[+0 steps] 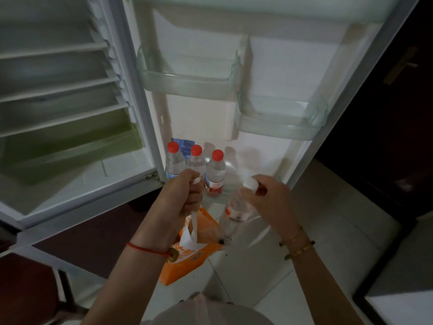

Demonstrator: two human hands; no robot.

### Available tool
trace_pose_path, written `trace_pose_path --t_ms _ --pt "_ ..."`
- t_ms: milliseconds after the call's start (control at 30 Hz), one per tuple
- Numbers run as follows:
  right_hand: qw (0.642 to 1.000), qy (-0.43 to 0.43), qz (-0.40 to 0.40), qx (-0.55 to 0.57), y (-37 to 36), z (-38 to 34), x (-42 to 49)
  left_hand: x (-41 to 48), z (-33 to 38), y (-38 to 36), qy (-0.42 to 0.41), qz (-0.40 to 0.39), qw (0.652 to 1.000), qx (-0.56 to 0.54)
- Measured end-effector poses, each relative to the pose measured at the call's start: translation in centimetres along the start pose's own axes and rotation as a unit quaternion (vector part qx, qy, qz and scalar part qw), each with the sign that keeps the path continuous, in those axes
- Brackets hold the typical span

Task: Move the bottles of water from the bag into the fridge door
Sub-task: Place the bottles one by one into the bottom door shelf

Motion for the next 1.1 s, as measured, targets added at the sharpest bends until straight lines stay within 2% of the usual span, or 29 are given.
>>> trace_pose_path --t_ms 200,367,700,1100 --pt "0.993 0.059 0.092 0.048 3.1 -3.4 1.0 0.1 0.3 1.7 -0.001 0.039 0.999 -0.008" --pt "0.986 0.086 0.141 0.031 0.4 -2.7 2.4 0.2 0.3 2.1 -0.004 0.049 0.999 -0.016" --pt "0.996 0.029 0.084 -0.005 -5.5 0.7 7.8 1.8 0.5 1.8 0.004 0.039 0.999 -0.008" --pt "0.997 -0.049 0.055 -0.004 -7.8 3.2 10.4 3.0 0.9 0.9 0.012 0.008 1.0 0.008"
Point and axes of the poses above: each hand's wrist, its own x-axis towards the middle knuckle, its own y-axis out of the back of the hand, z = x × y, the point moved 2 cm from there along x, towards the middle knuckle, and after that the axes turned 12 degrees about -y, right-handed, at the moved point
